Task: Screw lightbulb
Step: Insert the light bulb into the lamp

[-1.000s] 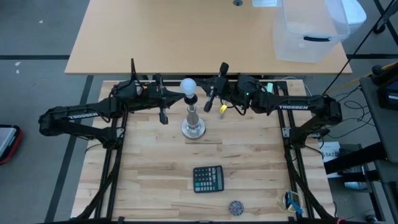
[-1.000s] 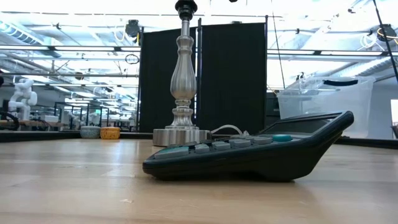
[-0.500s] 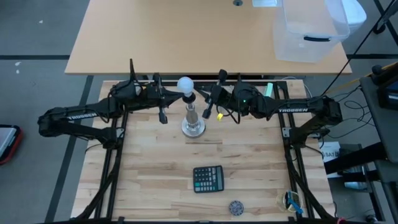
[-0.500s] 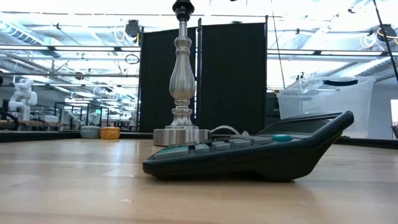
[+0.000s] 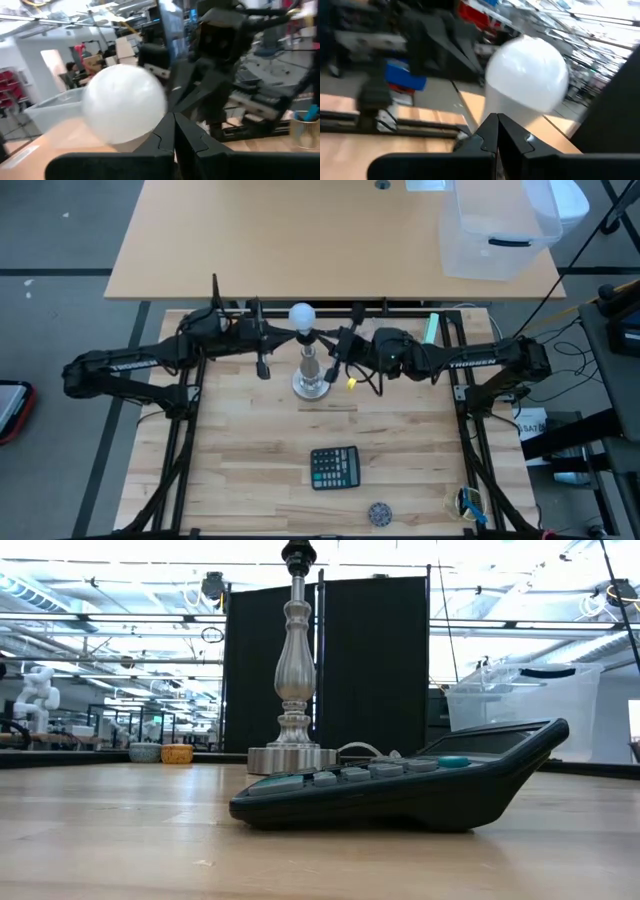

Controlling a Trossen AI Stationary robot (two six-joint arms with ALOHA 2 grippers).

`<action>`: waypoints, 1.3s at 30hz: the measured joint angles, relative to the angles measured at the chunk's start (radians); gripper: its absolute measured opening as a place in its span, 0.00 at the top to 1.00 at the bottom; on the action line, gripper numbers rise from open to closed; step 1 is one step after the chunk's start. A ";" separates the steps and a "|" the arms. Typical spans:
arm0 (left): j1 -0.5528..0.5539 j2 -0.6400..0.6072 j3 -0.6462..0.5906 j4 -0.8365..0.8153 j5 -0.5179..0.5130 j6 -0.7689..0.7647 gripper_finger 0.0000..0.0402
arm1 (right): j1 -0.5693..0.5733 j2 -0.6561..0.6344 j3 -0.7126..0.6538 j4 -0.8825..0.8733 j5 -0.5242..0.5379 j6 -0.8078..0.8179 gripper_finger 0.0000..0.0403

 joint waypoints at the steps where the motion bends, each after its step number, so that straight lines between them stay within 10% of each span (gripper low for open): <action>1: -0.004 -0.003 0.000 0.000 0.007 0.002 1.00 | 0.007 0.000 0.000 -0.001 0.037 -0.006 1.00; 14: 0.000 -0.015 0.000 0.002 -0.003 0.013 1.00 | -0.062 0.000 0.001 0.121 0.186 -0.069 1.00; 39: 0.000 -0.015 0.000 0.022 -0.050 -0.012 1.00 | -0.155 -0.002 0.001 0.168 -0.208 0.003 1.00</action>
